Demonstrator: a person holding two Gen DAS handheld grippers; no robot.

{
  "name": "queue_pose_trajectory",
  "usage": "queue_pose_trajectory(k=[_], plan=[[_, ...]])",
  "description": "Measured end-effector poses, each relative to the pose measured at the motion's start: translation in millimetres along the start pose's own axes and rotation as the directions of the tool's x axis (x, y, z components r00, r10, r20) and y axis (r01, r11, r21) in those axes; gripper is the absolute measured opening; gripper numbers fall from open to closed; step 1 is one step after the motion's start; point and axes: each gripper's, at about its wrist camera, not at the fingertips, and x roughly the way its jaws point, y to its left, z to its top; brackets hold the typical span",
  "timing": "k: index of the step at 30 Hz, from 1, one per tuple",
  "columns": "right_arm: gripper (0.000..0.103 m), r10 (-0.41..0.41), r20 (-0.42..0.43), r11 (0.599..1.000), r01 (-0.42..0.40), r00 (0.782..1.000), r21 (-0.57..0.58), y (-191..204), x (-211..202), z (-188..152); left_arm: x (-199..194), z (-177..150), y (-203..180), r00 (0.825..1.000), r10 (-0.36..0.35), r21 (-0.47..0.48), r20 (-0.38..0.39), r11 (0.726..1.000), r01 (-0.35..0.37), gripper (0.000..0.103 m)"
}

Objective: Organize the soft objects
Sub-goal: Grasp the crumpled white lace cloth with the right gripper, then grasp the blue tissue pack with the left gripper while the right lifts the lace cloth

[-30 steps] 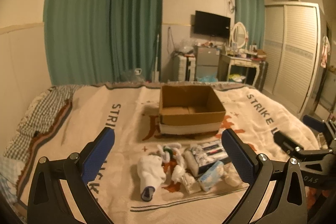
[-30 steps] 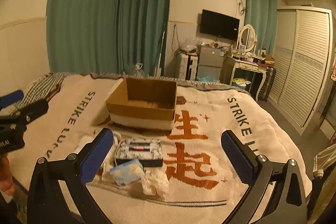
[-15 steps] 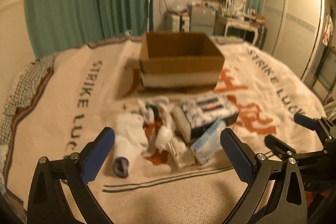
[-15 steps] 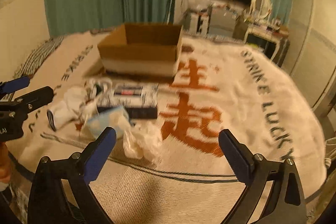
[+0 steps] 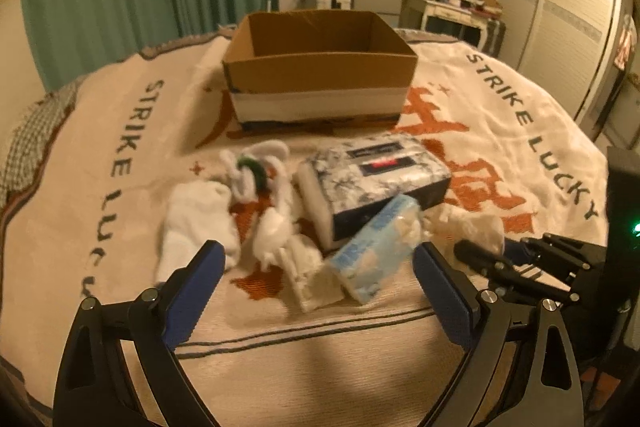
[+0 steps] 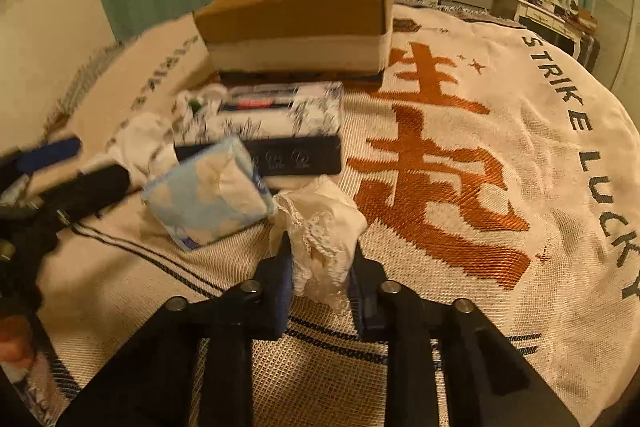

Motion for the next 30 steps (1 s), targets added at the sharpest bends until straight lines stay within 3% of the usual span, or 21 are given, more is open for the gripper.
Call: queue_pose_trajectory(k=[2,6,8,14,16,19,23,27,30], plan=[[0.019,-0.011,0.033,1.0,0.01,0.999,0.009,-5,-9,3,3,2,-8,1.0,-0.015,0.0,-0.009,1.0,0.015,0.084],[0.019,-0.05,0.074,0.999,0.049,0.996,0.01,-14,-24,8,12,2,-23,1.0,-0.011,0.016,-0.024,1.0,0.011,0.082],[0.019,-0.051,0.086,0.999,0.049,0.995,0.022,-20,-29,10,21,0,-34,0.999,-0.008,0.043,-0.042,0.999,0.01,0.071],[0.019,-0.062,0.106,0.996,0.055,0.993,0.063,-40,-33,8,47,1,-48,0.996,0.015,0.095,-0.084,0.995,-0.007,0.07],[0.019,-0.057,0.101,0.996,0.049,0.993,0.072,-45,-32,7,53,2,-48,0.994,0.063,0.105,-0.092,0.993,-0.053,0.053],[0.019,-0.058,0.094,0.995,0.05,0.994,0.082,-49,-31,3,57,1,-44,0.993,0.058,0.094,-0.103,0.994,-0.048,0.05],[0.019,-0.061,0.087,0.995,0.054,0.994,0.086,-51,-34,1,53,-1,-44,0.995,0.046,0.101,-0.093,0.994,-0.036,0.042],[0.02,-0.068,0.101,0.995,0.06,0.993,0.081,-49,-43,3,41,-1,-44,0.998,0.031,0.1,-0.062,0.995,-0.025,0.027],[0.019,-0.077,0.117,0.995,0.069,0.99,0.075,-45,-57,5,29,-2,-41,0.999,0.014,0.092,-0.039,0.996,-0.011,0.023]])
